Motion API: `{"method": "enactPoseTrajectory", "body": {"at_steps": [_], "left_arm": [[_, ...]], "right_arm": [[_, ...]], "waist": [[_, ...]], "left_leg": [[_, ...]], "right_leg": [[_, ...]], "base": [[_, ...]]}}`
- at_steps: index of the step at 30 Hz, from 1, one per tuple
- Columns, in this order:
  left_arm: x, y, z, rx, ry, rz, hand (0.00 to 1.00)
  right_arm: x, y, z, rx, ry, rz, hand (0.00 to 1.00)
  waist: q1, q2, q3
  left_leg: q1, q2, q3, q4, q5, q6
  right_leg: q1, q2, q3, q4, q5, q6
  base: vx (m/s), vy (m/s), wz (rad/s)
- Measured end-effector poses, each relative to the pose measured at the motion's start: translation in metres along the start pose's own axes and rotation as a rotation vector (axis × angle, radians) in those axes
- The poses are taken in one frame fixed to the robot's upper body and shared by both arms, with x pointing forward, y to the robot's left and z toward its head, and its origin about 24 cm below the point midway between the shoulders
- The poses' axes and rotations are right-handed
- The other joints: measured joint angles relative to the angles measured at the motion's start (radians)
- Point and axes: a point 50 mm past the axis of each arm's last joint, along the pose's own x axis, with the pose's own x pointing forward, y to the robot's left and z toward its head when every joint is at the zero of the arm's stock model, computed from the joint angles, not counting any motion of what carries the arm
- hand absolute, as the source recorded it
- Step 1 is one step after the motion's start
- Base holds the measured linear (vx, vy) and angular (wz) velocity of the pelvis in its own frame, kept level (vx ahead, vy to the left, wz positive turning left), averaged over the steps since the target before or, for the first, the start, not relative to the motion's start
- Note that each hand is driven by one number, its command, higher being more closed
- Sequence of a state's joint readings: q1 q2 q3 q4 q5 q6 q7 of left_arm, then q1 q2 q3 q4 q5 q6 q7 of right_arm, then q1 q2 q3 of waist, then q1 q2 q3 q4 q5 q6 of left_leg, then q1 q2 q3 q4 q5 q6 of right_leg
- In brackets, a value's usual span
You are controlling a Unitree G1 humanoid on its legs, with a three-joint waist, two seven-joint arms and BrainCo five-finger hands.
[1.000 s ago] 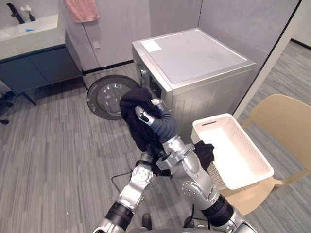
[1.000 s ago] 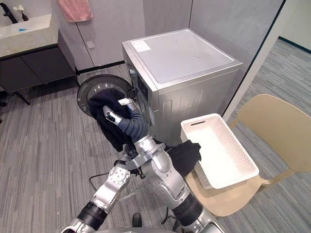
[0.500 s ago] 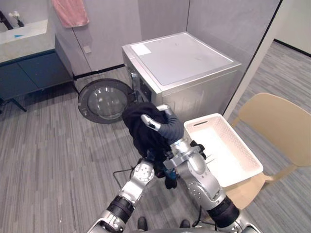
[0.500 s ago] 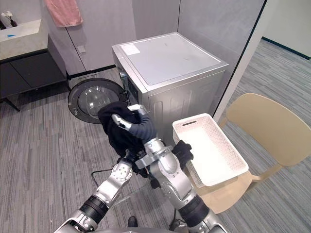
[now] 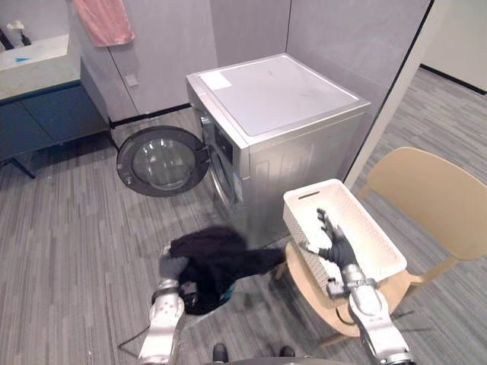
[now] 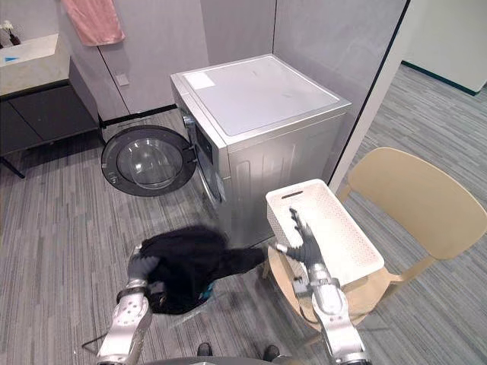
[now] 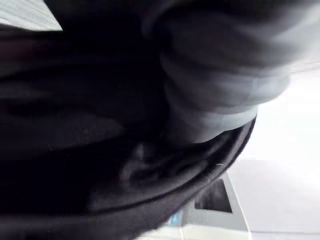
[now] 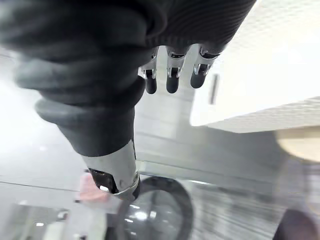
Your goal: Pick up the laundry basket with both hands and put the clothes into the washing machine.
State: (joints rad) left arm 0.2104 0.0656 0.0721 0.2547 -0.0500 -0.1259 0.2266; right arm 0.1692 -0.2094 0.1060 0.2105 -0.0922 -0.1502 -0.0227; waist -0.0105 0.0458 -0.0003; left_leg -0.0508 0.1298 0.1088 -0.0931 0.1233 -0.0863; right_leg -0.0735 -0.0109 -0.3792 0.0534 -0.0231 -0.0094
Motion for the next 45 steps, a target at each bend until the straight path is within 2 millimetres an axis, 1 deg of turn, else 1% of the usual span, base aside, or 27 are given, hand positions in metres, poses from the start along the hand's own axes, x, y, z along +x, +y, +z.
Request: {"method": "enactPoseTrajectory", "body": {"at_steps": [3,8,9,10,12,13,15,19,20,21,22,23,24,26,28,30,31,33,34,35,37,38,39,40,41,42,45], "left_arm": [[-0.003,0.014,-0.021,0.015,0.091,0.04,1.0],[-0.01,0.026,-0.042,0.002,0.188,0.075,1.0],[-0.011,0.026,-0.043,0.0,0.192,0.076,1.0],[-0.013,0.026,-0.044,0.002,0.203,0.075,1.0],[-0.013,0.023,-0.047,-0.003,0.219,0.069,1.0],[-0.013,0.021,-0.049,-0.008,0.231,0.066,1.0],[-0.019,0.019,-0.064,-0.013,0.297,0.068,1.0],[-0.026,0.017,-0.078,0.001,0.365,0.053,1.0],[-0.028,0.013,-0.079,0.009,0.37,0.023,1.0],[-0.03,0.009,-0.08,0.02,0.375,0.001,1.0],[-0.029,0.007,-0.079,0.027,0.374,-0.011,1.0],[-0.026,0.006,-0.075,0.043,0.351,-0.028,1.0],[-0.024,0.005,-0.073,0.052,0.343,-0.034,1.0],[-0.019,0.011,-0.069,0.078,0.324,-0.036,1.0],[-0.015,0.007,-0.065,0.087,0.31,-0.054,1.0],[-0.007,0.0,-0.059,0.087,0.288,-0.075,1.0],[0.002,-0.004,-0.052,0.091,0.261,-0.085,1.0],[0.002,-0.006,-0.052,0.1,0.262,-0.091,1.0],[0.003,-0.011,-0.051,0.101,0.257,-0.103,1.0],[0.001,-0.015,-0.052,0.107,0.259,-0.115,1.0],[0.0,-0.02,-0.052,0.097,0.262,-0.123,1.0],[-0.005,-0.023,-0.054,0.076,0.266,-0.124,1.0],[-0.009,-0.023,-0.055,0.058,0.267,-0.126,1.0],[-0.01,-0.024,-0.054,0.05,0.264,-0.132,1.0],[-0.01,-0.028,-0.051,0.033,0.252,-0.15,1.0],[-0.01,-0.032,-0.049,0.026,0.245,-0.163,1.0],[-0.013,-0.039,-0.049,0.022,0.244,-0.193,1.0]], "right_arm": [[-0.009,0.005,-0.042,-0.039,0.193,0.031,0.0],[-0.018,0.011,-0.078,-0.075,0.389,0.051,0.0],[-0.019,0.013,-0.081,-0.075,0.402,0.052,0.0],[-0.02,0.018,-0.082,-0.065,0.417,0.04,0.0],[-0.016,0.019,-0.08,-0.051,0.414,0.013,0.0],[-0.014,0.018,-0.079,-0.052,0.414,0.006,0.0],[-0.008,0.017,-0.078,-0.059,0.42,-0.008,0.0],[0.006,0.028,-0.071,-0.036,0.41,0.002,0.0],[0.003,0.029,-0.074,-0.023,0.425,-0.004,0.0],[-0.001,0.028,-0.077,-0.012,0.438,-0.018,0.0],[-0.007,0.029,-0.081,-0.008,0.456,-0.024,0.0],[-0.014,0.032,-0.086,0.0,0.474,-0.024,0.0],[-0.018,0.036,-0.088,0.012,0.486,-0.019,0.0],[-0.019,0.041,-0.088,0.034,0.489,-0.019,0.0],[-0.019,0.04,-0.088,0.046,0.489,-0.028,0.0],[-0.02,0.038,-0.091,0.052,0.506,-0.039,0.0],[-0.024,0.037,-0.096,0.062,0.536,-0.046,0.0],[-0.024,0.033,-0.098,0.07,0.542,-0.065,0.0],[-0.025,0.028,-0.099,0.07,0.545,-0.08,0.0],[-0.02,0.027,-0.094,0.071,0.524,-0.086,0.0],[-0.016,0.027,-0.092,0.078,0.515,-0.085,0.0],[-0.015,0.031,-0.086,0.088,0.489,-0.08,0.0],[-0.012,0.034,-0.08,0.084,0.459,-0.071,0.0],[-0.01,0.036,-0.076,0.085,0.443,-0.065,0.0],[-0.006,0.036,-0.07,0.089,0.412,-0.068,0.0],[-0.004,0.035,-0.067,0.097,0.4,-0.081,0.0],[-0.006,0.037,-0.068,0.118,0.411,-0.095,0.0]], "waist": [[0.028,0.001,0.005],[0.055,0.005,0.074],[0.056,0.002,0.079],[0.057,-0.009,0.086],[0.05,-0.02,0.094],[0.05,-0.018,0.096],[0.071,-0.008,0.098],[0.082,-0.06,0.126],[0.082,-0.079,0.139],[0.075,-0.081,0.142],[0.074,-0.083,0.144],[0.074,-0.081,0.153],[0.064,-0.074,0.163],[0.046,-0.095,0.177],[0.026,-0.103,0.184],[0.008,-0.098,0.2],[-0.005,-0.114,0.21],[-0.013,-0.114,0.209],[-0.02,-0.098,0.202],[-0.022,-0.07,0.206],[-0.025,-0.062,0.211],[-0.026,-0.051,0.212],[-0.013,-0.047,0.212],[-0.006,-0.047,0.212],[0.008,-0.046,0.212],[0.03,-0.051,0.209],[0.037,-0.056,0.208]], "left_leg": [[-0.025,-0.003,-0.037,0.003,0.003,-0.003],[-0.083,-0.025,-0.13,0.029,0.01,-0.001],[-0.094,-0.029,-0.142,0.033,0.011,0.006],[-0.129,-0.037,-0.119,0.046,0.0,0.057],[-0.153,-0.024,0.036,0.071,-0.035,0.123],[-0.155,-0.018,0.078,0.07,-0.035,0.123],[-0.153,-0.002,0.137,0.078,0.021,0.063],[-0.15,-0.072,0.114,0.128,-0.046,0.082],[-0.147,-0.108,0.087,0.186,-0.108,0.093],[-0.146,-0.132,0.052,0.242,-0.153,0.105],[-0.144,-0.14,0.035,0.274,-0.178,0.113],[-0.132,-0.137,-0.005,0.328,-0.224,0.124],[-0.123,-0.132,-0.044,0.346,-0.248,0.128],[-0.083,-0.133,-0.088,0.337,-0.27,0.133],[-0.058,-0.135,-0.121,0.339,-0.299,0.13],[-0.016,-0.135,-0.156,0.323,-0.323,0.121],[0.032,-0.148,-0.189,0.285,-0.334,0.09],[0.059,-0.145,-0.212,0.28,-0.357,0.067],[0.106,-0.115,-0.223,0.256,-0.374,0.046],[0.111,-0.087,-0.201,0.283,-0.37,0.011],[0.089,-0.061,-0.147,0.426,-0.349,-0.026],[0.014,-0.013,-0.106,0.715,-0.279,-0.085],[-0.059,0.033,-0.085,0.918,-0.223,-0.09],[-0.088,0.048,-0.065,1.008,-0.236,-0.077],[-0.163,0.083,-0.027,1.161,-0.272,-0.018],[-0.23,0.094,-0.001,1.195,-0.289,0.01],[-0.33,0.081,0.025,1.021,-0.322,0.054]], "right_leg": [[0.0,-0.002,-0.036,-0.004,0.0,0.0],[-0.003,-0.038,-0.154,0.056,-0.049,0.009],[-0.007,-0.048,-0.178,0.071,-0.062,0.01],[-0.021,-0.08,-0.238,0.108,-0.092,0.013],[-0.02,-0.123,-0.309,0.126,-0.103,0.023],[-0.021,-0.132,-0.322,0.136,-0.106,0.028],[-0.017,-0.151,-0.341,0.174,-0.126,0.052],[0.008,-0.246,-0.364,0.248,-0.164,0.107],[0.011,-0.318,-0.347,0.372,-0.195,0.107],[-0.011,-0.372,-0.275,0.508,-0.195,0.055],[-0.037,-0.387,-0.208,0.59,-0.175,0.013],[-0.125,-0.376,-0.029,0.761,-0.145,-0.037],[-0.173,-0.323,0.054,0.818,-0.208,0.007],[-0.259,-0.249,0.11,0.82,-0.262,0.009],[-0.331,-0.211,0.102,0.74,-0.266,0.032],[-0.371,-0.171,0.084,0.536,-0.217,0.057],[-0.364,-0.155,0.08,0.251,-0.093,0.052],[-0.362,-0.153,0.088,0.247,0.01,0.017],[-0.359,-0.141,0.071,0.292,0.036,-0.027],[-0.356,-0.125,0.047,0.343,-0.016,-0.059],[-0.31,-0.098,0.037,0.364,-0.053,-0.092],[-0.212,-0.047,0.036,0.324,-0.081,-0.107],[-0.143,-0.007,0.058,0.287,-0.096,-0.118],[-0.115,0.012,0.081,0.268,-0.106,-0.126],[-0.06,0.047,0.128,0.235,-0.119,-0.135],[-0.013,0.063,0.175,0.202,-0.122,-0.139],[0.076,0.07,0.258,0.137,-0.122,-0.139]], "base": [[0.03,0.005,0.36],[0.0,0.007,0.64],[-0.02,-0.001,1.11],[0.02,0.009,1.15],[0.09,0.027,1.25],[0.14,0.044,0.95],[0.11,0.044,0.37],[0.16,0.104,0.39],[0.18,0.145,0.8],[0.19,0.149,0.89],[0.25,0.158,0.96],[0.31,0.108,0.88],[0.32,0.074,0.88],[0.32,-0.003,0.69],[0.39,-0.056,0.59],[0.42,-0.136,0.75],[0.43,-0.191,0.71],[0.44,-0.228,0.53],[0.6,-0.281,0.3],[0.73,-0.324,0.17],[0.68,-0.277,-0.12],[0.61,-0.23,-0.52],[0.58,-0.206,-0.66],[0.38,-0.097,-0.98],[0.45,-0.082,-1.18],[0.44,-0.059,-1.19],[0.43,0.006,-0.93]]}}
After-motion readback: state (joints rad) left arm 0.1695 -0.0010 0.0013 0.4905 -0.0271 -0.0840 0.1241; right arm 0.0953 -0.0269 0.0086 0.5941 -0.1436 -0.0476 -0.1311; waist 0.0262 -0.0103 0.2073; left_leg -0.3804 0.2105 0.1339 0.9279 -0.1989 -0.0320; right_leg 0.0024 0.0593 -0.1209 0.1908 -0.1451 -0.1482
